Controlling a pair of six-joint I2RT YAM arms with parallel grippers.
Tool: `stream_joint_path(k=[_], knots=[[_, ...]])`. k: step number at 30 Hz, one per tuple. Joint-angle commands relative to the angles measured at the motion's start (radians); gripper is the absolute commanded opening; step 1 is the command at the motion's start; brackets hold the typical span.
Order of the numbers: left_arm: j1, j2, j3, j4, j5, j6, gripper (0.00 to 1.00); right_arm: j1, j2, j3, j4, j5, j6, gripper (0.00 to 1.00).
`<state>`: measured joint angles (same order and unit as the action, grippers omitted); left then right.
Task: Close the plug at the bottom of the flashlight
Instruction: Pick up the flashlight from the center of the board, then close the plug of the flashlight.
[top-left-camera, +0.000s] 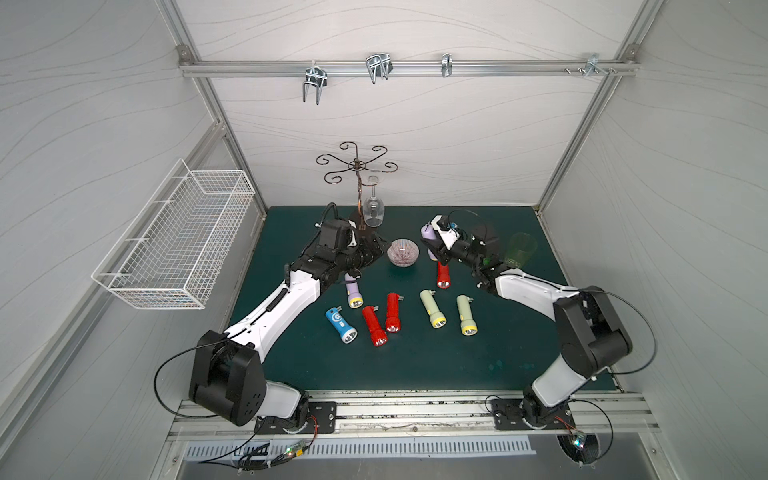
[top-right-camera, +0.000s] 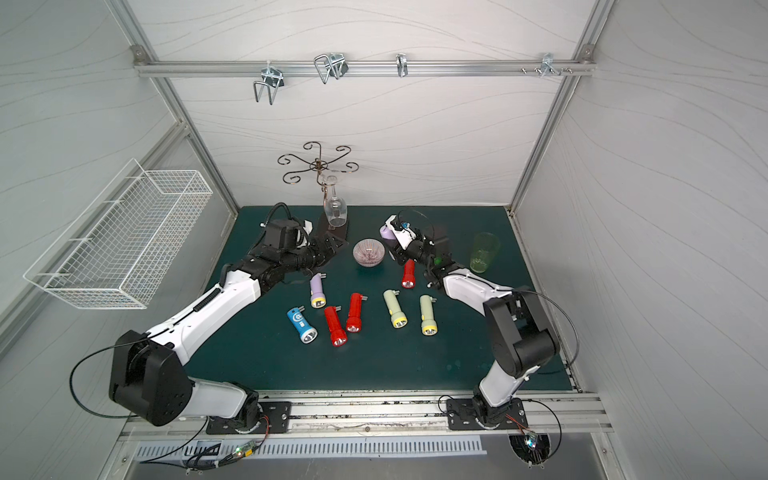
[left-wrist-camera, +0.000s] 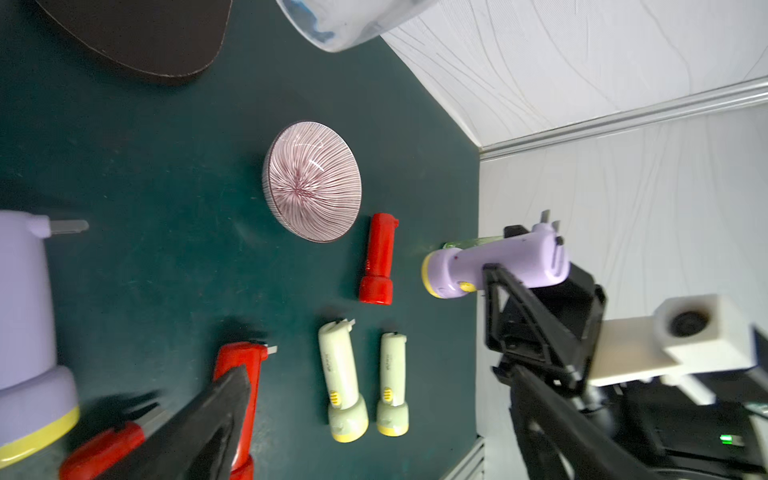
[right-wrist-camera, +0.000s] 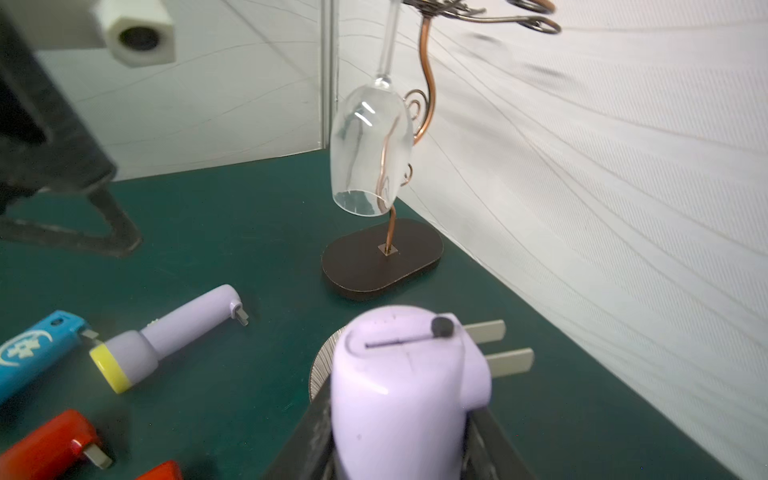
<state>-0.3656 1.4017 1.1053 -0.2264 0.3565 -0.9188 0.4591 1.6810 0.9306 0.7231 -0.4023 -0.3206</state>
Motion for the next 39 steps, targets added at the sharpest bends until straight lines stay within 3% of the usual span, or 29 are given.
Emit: stream_joint_path(k=[1, 3, 13, 22, 26, 39], knots=[[-0.004, -0.021, 0.05, 0.094, 0.04, -0.177, 0.96, 0.007, 0.087, -0.069, 0.546, -0.109, -0.129, 0.0], [-0.01, -0.024, 0.047, 0.12, 0.051, -0.26, 0.94, 0.007, 0.127, -0.094, 0.662, -0.129, -0.155, 0.0], [-0.074, -0.001, 0.043, 0.193, 0.047, -0.543, 0.87, 0.027, 0.149, -0.111, 0.661, -0.12, -0.249, 0.0], [-0.075, 0.067, 0.097, 0.184, 0.071, -0.577, 0.79, 0.075, 0.139, -0.088, 0.545, -0.073, -0.303, 0.0], [-0.075, 0.074, 0.103, 0.173, 0.069, -0.579, 0.74, 0.094, 0.114, -0.057, 0.4, -0.026, -0.301, 0.0], [-0.099, 0.077, 0.074, 0.192, 0.041, -0.625, 0.66, 0.129, 0.111, -0.027, 0.304, 0.002, -0.351, 0.0]])
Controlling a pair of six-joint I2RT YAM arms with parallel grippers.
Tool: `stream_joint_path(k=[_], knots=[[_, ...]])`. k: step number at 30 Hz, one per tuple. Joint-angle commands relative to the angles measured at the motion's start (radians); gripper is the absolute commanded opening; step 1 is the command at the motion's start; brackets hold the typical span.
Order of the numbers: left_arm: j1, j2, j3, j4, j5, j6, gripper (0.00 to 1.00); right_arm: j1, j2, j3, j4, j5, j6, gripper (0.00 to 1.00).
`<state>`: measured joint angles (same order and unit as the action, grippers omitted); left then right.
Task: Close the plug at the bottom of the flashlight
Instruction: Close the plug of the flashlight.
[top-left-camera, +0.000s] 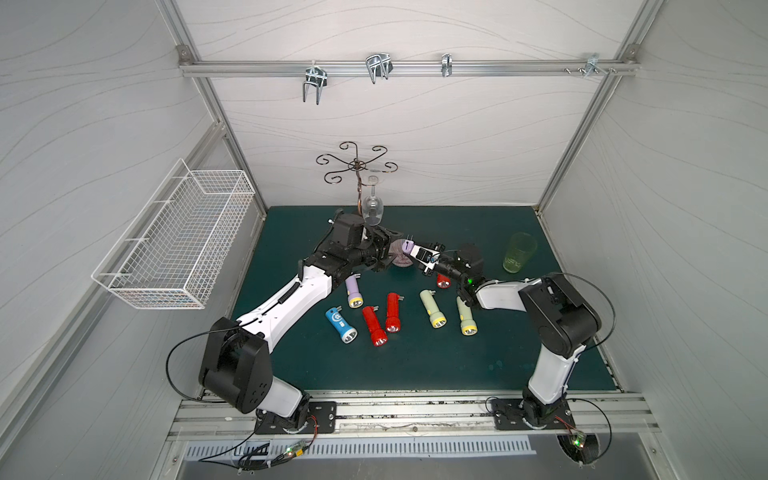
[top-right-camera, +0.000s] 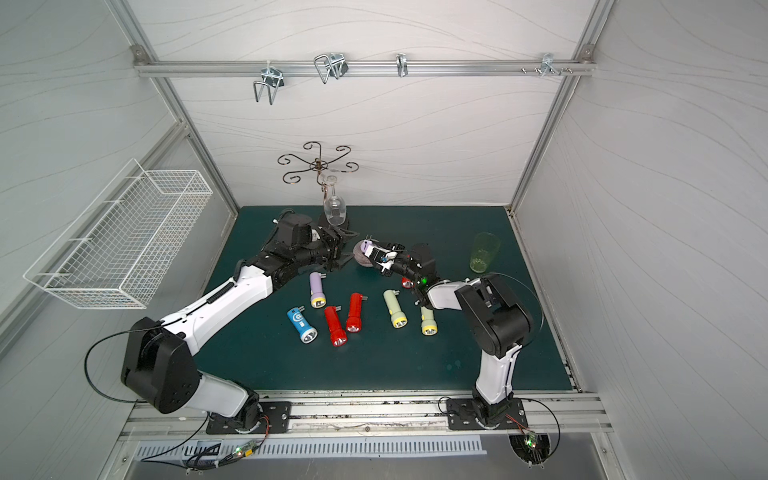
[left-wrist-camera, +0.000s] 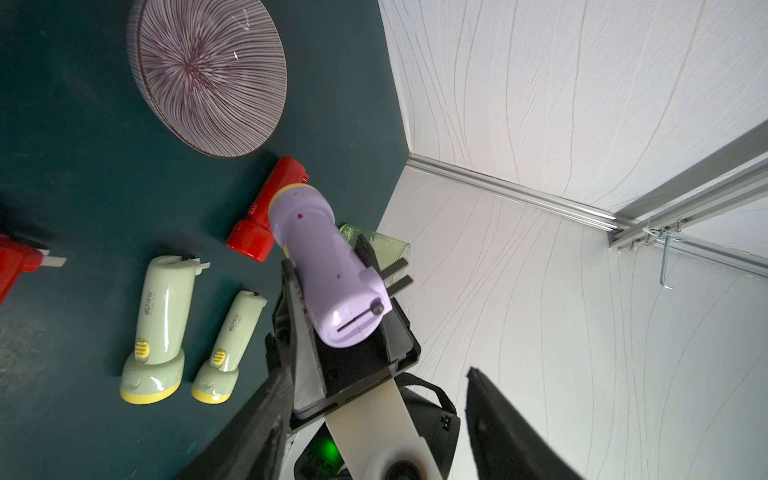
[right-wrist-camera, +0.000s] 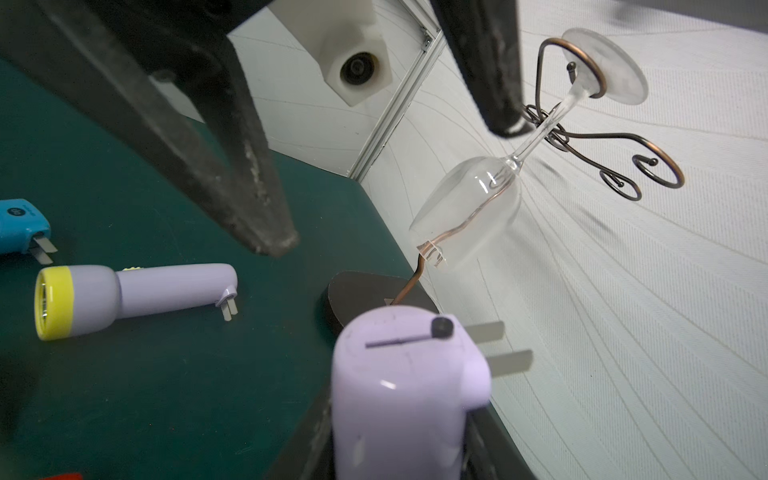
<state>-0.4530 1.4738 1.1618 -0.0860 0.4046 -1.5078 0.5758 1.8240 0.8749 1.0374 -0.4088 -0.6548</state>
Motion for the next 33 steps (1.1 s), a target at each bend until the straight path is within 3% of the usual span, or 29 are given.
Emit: stream_joint_path(k=[1, 8, 20, 28, 33], knots=[[-0.014, 0.006, 0.016, 0.055, -0.01, -0.039, 0.66, 0.014, -0.028, 0.027, -0.005, 0.006, -0.02, 0.0], [-0.031, 0.032, 0.016, 0.064, -0.011, -0.068, 0.64, 0.025, -0.026, 0.024, 0.007, 0.013, -0.027, 0.0], [-0.032, 0.049, 0.004, 0.077, -0.041, -0.086, 0.51, 0.041, -0.039, 0.009, 0.068, 0.007, -0.011, 0.0], [-0.033, 0.06, -0.016, 0.094, -0.041, -0.104, 0.51, 0.051, -0.061, 0.006, 0.057, 0.005, -0.011, 0.0], [-0.033, 0.061, -0.027, 0.11, -0.039, -0.11, 0.44, 0.057, -0.056, 0.006, 0.062, 0.002, -0.005, 0.0]])
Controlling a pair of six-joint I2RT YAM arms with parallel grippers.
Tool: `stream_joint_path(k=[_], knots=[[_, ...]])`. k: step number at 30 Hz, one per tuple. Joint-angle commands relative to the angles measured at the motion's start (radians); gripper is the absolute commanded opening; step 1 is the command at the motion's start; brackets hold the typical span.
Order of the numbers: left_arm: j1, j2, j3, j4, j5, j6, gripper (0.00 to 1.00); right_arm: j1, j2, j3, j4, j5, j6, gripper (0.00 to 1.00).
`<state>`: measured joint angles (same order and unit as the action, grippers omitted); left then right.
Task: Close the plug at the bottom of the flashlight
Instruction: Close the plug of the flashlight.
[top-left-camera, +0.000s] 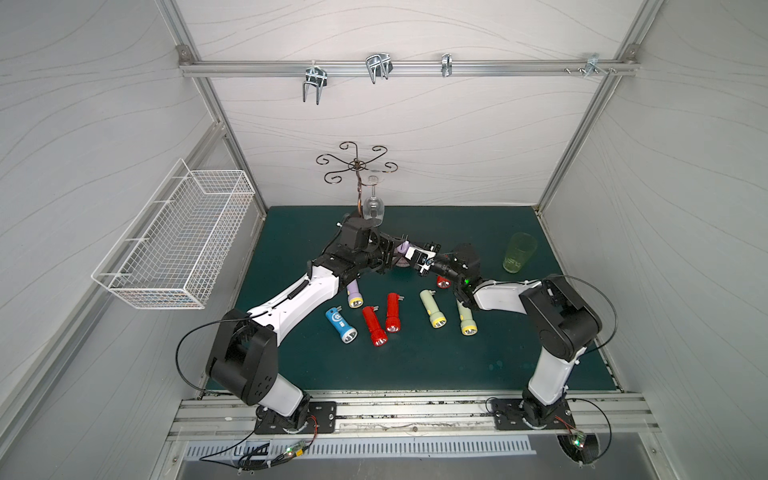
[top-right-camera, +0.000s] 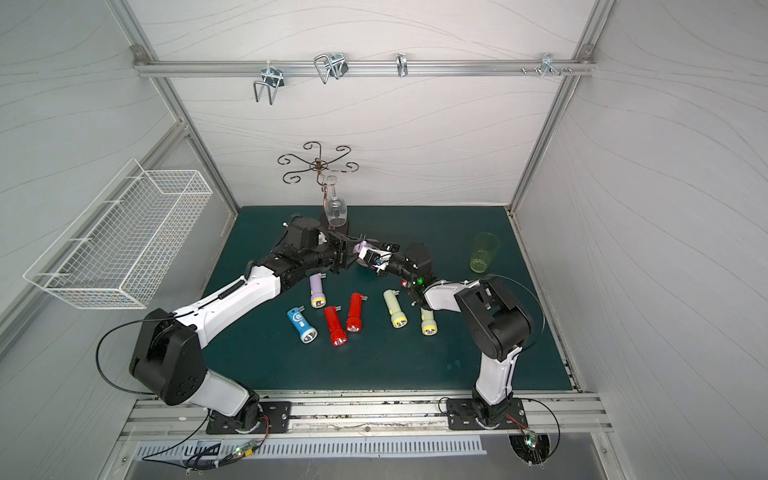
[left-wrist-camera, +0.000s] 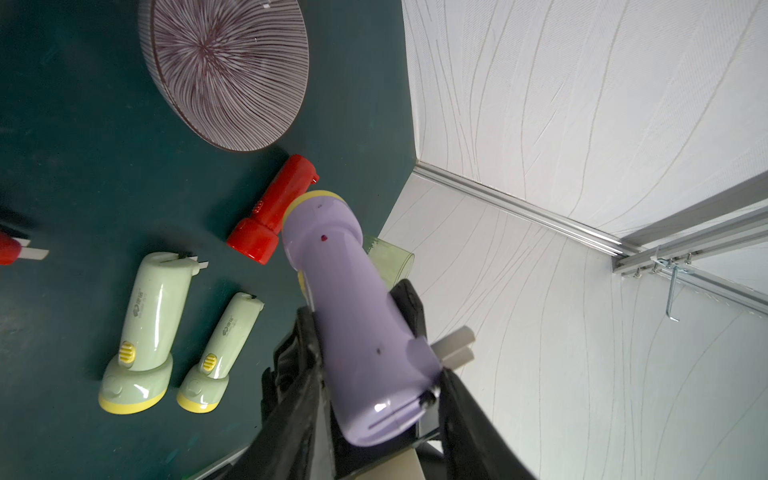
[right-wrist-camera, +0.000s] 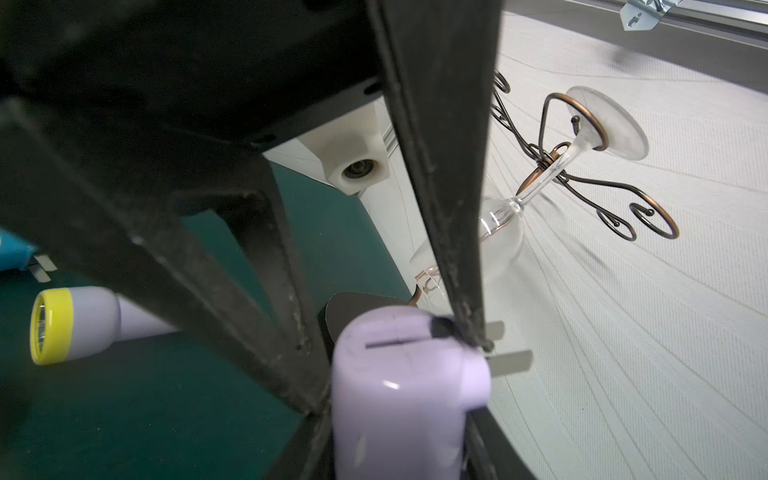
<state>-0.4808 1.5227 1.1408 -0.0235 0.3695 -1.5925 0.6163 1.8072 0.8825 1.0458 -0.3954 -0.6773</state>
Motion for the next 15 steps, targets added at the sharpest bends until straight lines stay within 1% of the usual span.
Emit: stream_joint_path(k=[1, 11, 15], knots=[[-0.005, 0.013, -0.007, 0.052, -0.003, -0.027, 0.44, 0.02, -0.039, -0.001, 0.053, -0.011, 0.018, 0.0], [-0.005, 0.011, -0.007, 0.059, 0.008, -0.025, 0.43, 0.038, -0.032, 0.02, 0.048, -0.014, 0.03, 0.0], [-0.007, 0.015, -0.008, 0.066, 0.015, -0.02, 0.39, 0.047, -0.031, 0.034, 0.036, -0.02, 0.03, 0.0]])
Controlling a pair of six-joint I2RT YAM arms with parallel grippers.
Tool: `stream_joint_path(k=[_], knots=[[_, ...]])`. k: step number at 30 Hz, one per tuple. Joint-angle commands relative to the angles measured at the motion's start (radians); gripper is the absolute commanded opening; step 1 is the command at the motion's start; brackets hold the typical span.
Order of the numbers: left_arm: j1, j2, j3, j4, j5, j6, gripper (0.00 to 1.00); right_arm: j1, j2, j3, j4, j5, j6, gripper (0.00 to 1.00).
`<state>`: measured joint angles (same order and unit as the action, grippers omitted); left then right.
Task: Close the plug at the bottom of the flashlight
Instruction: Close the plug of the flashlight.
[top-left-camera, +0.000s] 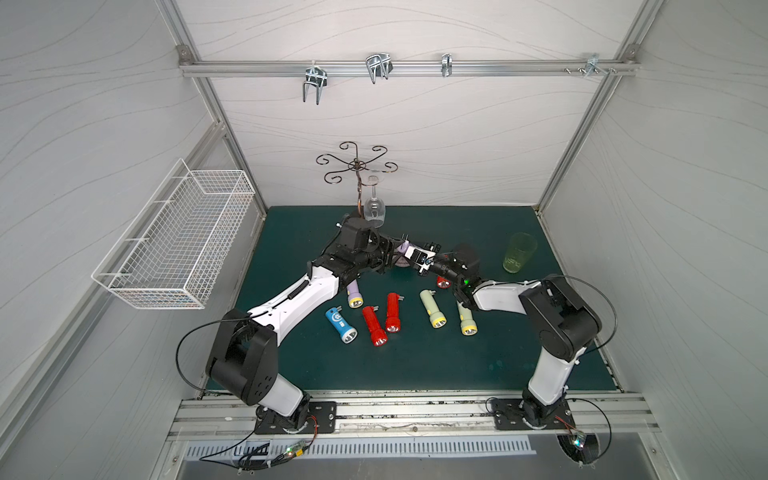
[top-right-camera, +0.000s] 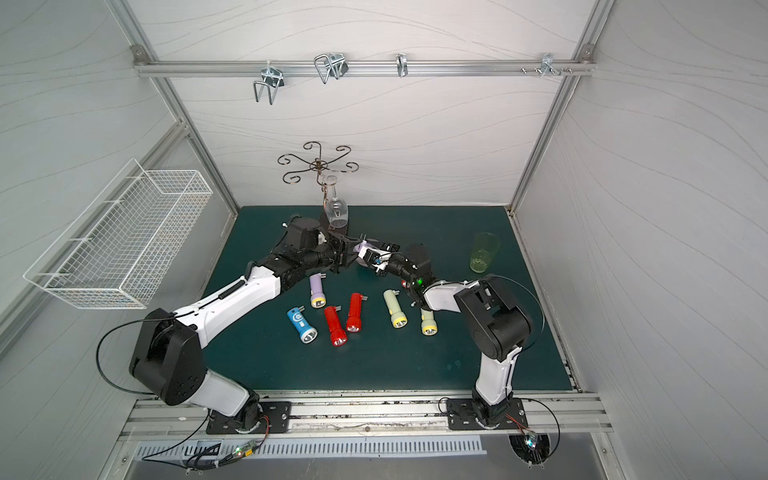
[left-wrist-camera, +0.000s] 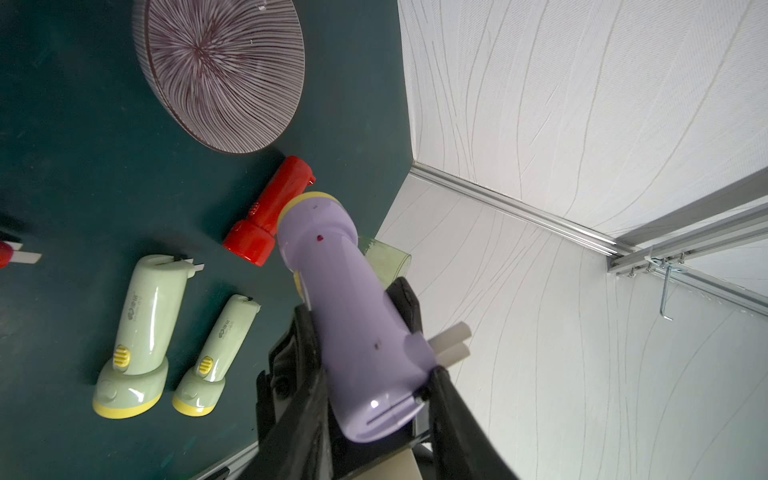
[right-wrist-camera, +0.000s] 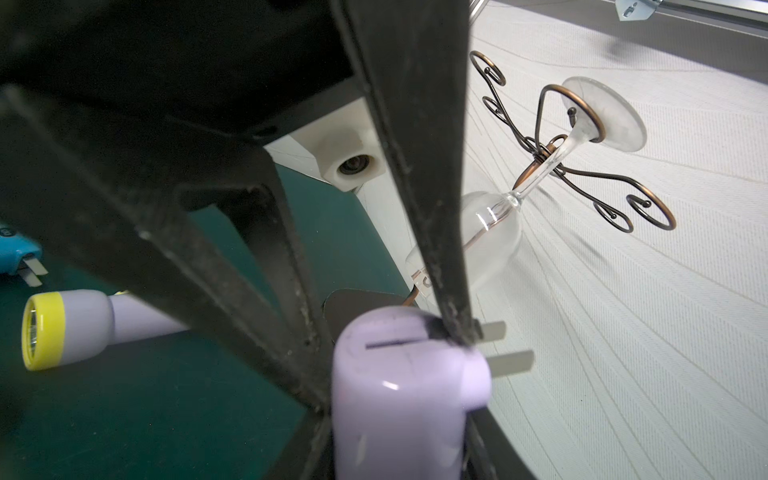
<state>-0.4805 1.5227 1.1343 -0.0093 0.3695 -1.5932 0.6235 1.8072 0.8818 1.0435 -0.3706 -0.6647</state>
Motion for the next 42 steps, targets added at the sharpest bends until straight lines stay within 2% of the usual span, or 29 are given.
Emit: stream_joint_path(k=[1, 3, 8, 15, 21, 30, 36, 42], knots=[[-0.007, 0.017, -0.001, 0.054, 0.018, -0.016, 0.38, 0.042, -0.029, 0.037, 0.038, -0.045, 0.017, 0.0], [-0.009, 0.018, -0.003, 0.054, 0.022, -0.017, 0.35, 0.044, -0.029, 0.041, 0.038, -0.047, 0.017, 0.0], [-0.009, 0.022, -0.006, 0.066, 0.025, -0.016, 0.2, 0.048, -0.032, 0.051, 0.034, -0.051, 0.025, 0.0], [-0.007, 0.009, -0.007, 0.07, 0.019, -0.005, 0.19, 0.047, -0.034, 0.043, 0.036, -0.028, 0.031, 0.0], [0.004, -0.032, -0.043, 0.061, -0.011, 0.041, 0.18, 0.044, -0.033, -0.004, 0.05, 0.051, 0.033, 0.0], [0.049, -0.128, -0.177, 0.033, -0.07, 0.138, 0.19, 0.009, -0.061, -0.085, 0.053, 0.137, 0.065, 0.0], [0.081, -0.173, -0.227, 0.002, -0.101, 0.263, 0.2, 0.008, -0.12, -0.134, 0.032, 0.184, 0.084, 0.0], [0.101, -0.179, -0.161, -0.122, -0.191, 0.548, 0.25, 0.022, -0.259, -0.162, -0.154, 0.333, 0.143, 0.0]])
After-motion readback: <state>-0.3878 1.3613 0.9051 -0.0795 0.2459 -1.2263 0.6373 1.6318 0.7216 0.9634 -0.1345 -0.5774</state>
